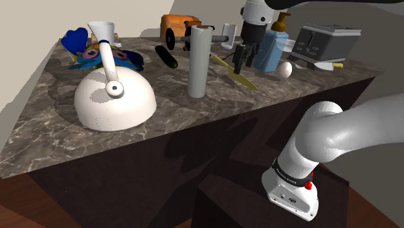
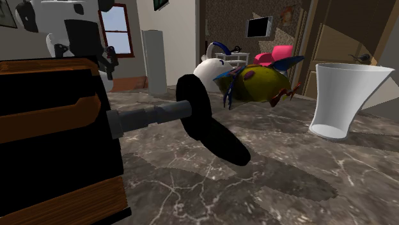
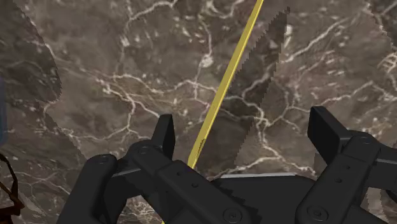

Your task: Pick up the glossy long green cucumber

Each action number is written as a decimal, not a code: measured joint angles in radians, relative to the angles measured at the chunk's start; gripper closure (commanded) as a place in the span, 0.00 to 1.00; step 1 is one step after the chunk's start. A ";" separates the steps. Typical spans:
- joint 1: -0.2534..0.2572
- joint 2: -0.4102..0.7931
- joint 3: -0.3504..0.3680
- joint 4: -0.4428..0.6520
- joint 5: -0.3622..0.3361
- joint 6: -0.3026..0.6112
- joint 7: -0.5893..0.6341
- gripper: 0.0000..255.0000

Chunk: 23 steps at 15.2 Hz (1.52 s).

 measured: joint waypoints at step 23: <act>0.018 0.832 0.041 0.727 0.160 0.120 0.254 0.00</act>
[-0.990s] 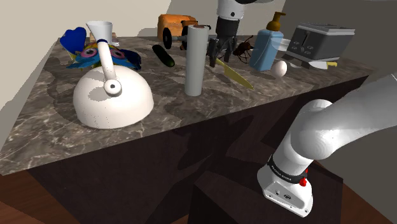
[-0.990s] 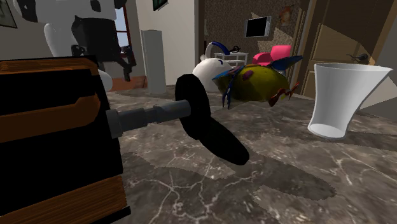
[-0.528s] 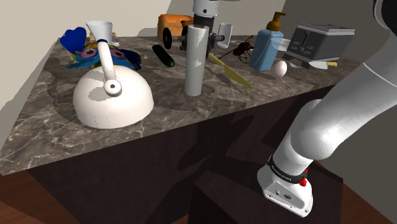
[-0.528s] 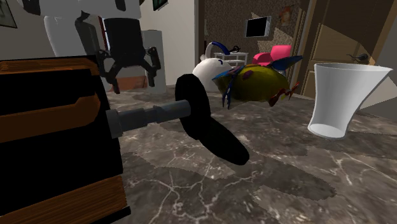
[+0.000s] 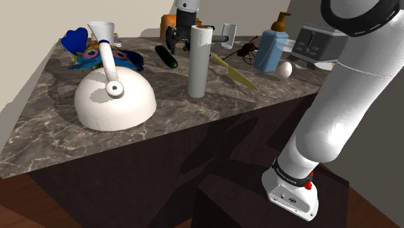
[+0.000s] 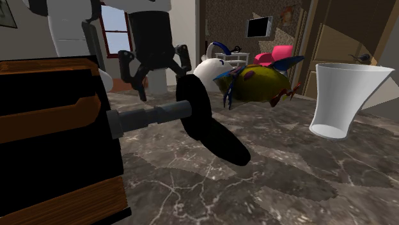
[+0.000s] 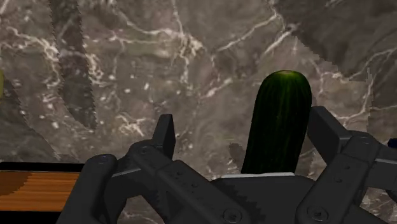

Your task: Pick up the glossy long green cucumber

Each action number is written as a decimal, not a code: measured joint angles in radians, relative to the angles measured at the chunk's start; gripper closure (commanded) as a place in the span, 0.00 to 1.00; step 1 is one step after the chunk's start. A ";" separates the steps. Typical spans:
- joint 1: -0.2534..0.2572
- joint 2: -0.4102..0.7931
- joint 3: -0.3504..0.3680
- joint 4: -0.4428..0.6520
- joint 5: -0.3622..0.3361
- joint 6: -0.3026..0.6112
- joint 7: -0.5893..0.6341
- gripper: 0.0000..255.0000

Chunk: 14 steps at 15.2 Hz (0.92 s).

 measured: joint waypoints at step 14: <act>-0.010 0.349 -0.003 0.391 0.051 -0.028 0.072 0.00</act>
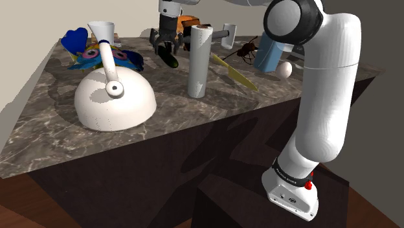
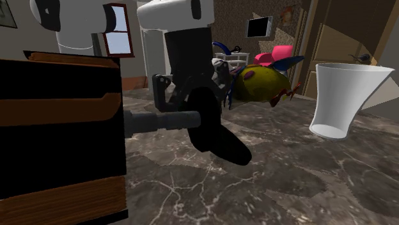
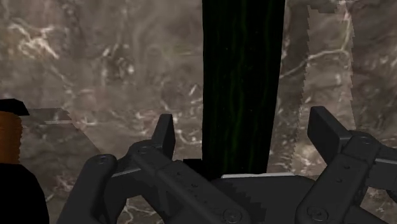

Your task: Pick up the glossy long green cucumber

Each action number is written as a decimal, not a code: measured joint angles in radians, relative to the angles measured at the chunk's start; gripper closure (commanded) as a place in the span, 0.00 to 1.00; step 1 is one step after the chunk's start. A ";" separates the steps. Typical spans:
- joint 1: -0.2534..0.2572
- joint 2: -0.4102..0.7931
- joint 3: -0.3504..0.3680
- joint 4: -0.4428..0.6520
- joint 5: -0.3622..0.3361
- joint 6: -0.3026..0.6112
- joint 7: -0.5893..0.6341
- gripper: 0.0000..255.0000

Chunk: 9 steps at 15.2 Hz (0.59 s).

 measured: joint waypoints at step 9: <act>-0.001 -0.009 -0.001 -0.024 0.000 0.021 -0.002 1.00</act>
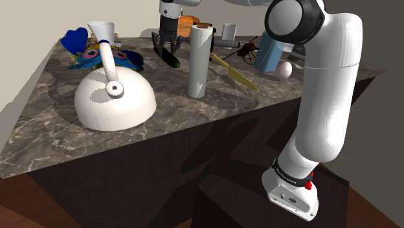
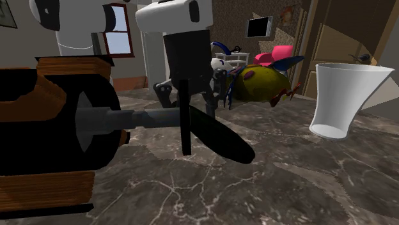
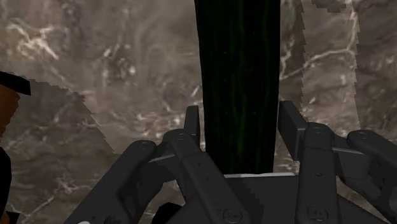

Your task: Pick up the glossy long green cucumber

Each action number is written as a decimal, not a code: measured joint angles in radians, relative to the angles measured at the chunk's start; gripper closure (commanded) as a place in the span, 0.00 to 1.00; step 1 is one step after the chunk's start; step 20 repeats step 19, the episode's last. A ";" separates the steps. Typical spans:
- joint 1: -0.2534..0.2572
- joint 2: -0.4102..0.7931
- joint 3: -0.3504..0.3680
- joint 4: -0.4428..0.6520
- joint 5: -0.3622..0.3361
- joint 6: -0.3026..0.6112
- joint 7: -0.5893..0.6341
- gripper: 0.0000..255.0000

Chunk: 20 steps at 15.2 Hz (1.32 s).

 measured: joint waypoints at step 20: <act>-0.004 0.063 0.002 0.280 0.000 -0.225 0.022 1.00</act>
